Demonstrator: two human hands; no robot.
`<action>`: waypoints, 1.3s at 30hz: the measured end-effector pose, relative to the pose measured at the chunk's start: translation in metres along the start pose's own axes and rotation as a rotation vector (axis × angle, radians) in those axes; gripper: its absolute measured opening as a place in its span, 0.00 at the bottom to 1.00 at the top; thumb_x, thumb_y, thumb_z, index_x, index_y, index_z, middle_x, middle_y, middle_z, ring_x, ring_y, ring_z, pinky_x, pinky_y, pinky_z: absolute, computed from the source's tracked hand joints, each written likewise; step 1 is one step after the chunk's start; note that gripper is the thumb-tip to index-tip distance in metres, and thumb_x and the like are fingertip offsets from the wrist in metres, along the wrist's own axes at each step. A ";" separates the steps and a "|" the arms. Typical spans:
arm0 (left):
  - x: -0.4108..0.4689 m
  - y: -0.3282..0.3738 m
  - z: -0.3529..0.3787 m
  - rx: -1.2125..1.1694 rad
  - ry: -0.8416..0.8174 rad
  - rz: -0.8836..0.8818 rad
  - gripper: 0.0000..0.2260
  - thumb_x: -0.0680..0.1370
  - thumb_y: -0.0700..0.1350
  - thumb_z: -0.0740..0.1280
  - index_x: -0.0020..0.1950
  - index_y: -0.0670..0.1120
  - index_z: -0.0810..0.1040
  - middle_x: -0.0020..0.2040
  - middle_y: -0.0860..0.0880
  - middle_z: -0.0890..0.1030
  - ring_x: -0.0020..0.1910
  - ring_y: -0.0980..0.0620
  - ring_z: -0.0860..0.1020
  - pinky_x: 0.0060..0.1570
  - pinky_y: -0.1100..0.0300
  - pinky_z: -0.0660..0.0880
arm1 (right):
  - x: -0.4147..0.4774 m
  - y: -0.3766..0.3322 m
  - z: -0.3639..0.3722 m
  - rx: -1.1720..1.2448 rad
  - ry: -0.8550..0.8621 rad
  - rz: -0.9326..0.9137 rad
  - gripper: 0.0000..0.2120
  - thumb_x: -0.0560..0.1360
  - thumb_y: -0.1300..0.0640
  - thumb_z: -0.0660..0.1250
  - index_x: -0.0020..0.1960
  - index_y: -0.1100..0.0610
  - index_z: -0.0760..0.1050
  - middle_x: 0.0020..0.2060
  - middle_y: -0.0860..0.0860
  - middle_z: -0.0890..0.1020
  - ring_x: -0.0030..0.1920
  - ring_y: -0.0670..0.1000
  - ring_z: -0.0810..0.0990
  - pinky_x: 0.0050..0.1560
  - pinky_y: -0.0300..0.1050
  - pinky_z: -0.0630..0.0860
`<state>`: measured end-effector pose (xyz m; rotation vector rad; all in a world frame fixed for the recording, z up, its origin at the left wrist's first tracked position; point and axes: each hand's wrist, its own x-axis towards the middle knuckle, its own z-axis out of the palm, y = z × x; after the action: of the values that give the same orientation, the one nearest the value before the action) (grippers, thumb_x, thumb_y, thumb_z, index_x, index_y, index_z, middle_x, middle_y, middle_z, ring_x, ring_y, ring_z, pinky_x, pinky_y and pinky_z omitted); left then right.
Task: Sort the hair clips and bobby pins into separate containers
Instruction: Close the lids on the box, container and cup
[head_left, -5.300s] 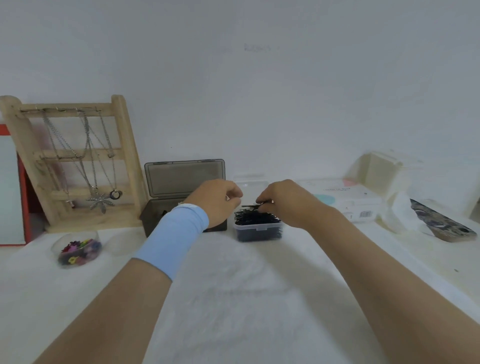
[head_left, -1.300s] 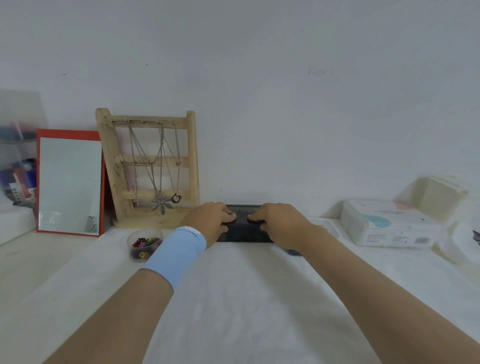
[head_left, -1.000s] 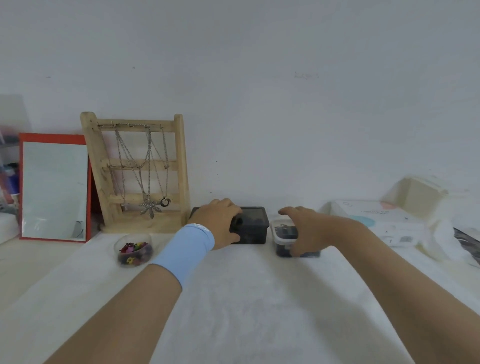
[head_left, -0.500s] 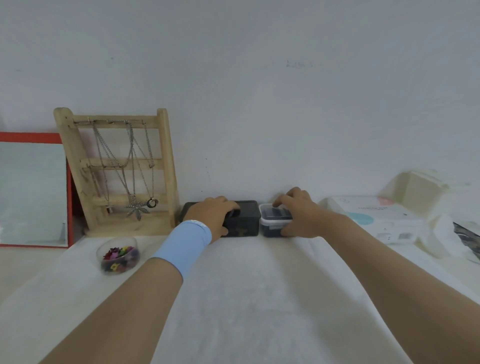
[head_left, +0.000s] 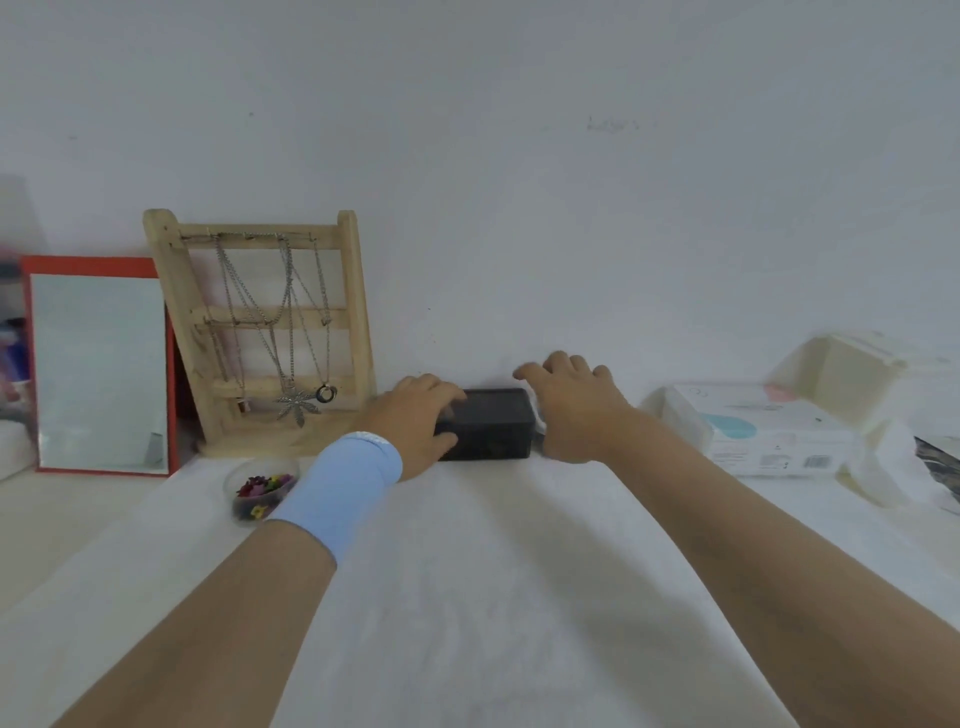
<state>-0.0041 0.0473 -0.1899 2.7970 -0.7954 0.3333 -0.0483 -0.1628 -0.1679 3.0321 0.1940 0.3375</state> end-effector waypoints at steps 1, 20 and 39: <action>-0.008 -0.007 -0.006 -0.003 0.008 -0.027 0.14 0.79 0.49 0.66 0.65 0.55 0.72 0.63 0.54 0.72 0.63 0.51 0.70 0.62 0.53 0.72 | -0.001 -0.014 -0.008 0.070 0.042 -0.032 0.34 0.70 0.58 0.68 0.74 0.51 0.61 0.65 0.54 0.69 0.64 0.58 0.69 0.63 0.54 0.69; -0.098 -0.103 -0.017 0.045 -0.237 -0.464 0.30 0.79 0.58 0.61 0.78 0.52 0.56 0.74 0.48 0.62 0.65 0.45 0.73 0.60 0.52 0.72 | 0.027 -0.171 0.044 0.371 -0.272 -0.290 0.21 0.78 0.49 0.67 0.70 0.47 0.70 0.64 0.58 0.72 0.68 0.59 0.64 0.65 0.55 0.70; -0.060 -0.028 -0.023 -0.190 -0.184 -0.187 0.36 0.66 0.61 0.73 0.72 0.56 0.68 0.65 0.53 0.73 0.60 0.52 0.75 0.63 0.56 0.72 | -0.020 -0.049 -0.018 0.521 -0.053 -0.083 0.23 0.76 0.44 0.67 0.67 0.49 0.67 0.59 0.51 0.72 0.55 0.53 0.75 0.51 0.45 0.71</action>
<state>-0.0428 0.1062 -0.1886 2.7191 -0.5614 -0.0299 -0.0773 -0.1163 -0.1596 3.5225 0.4696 0.2278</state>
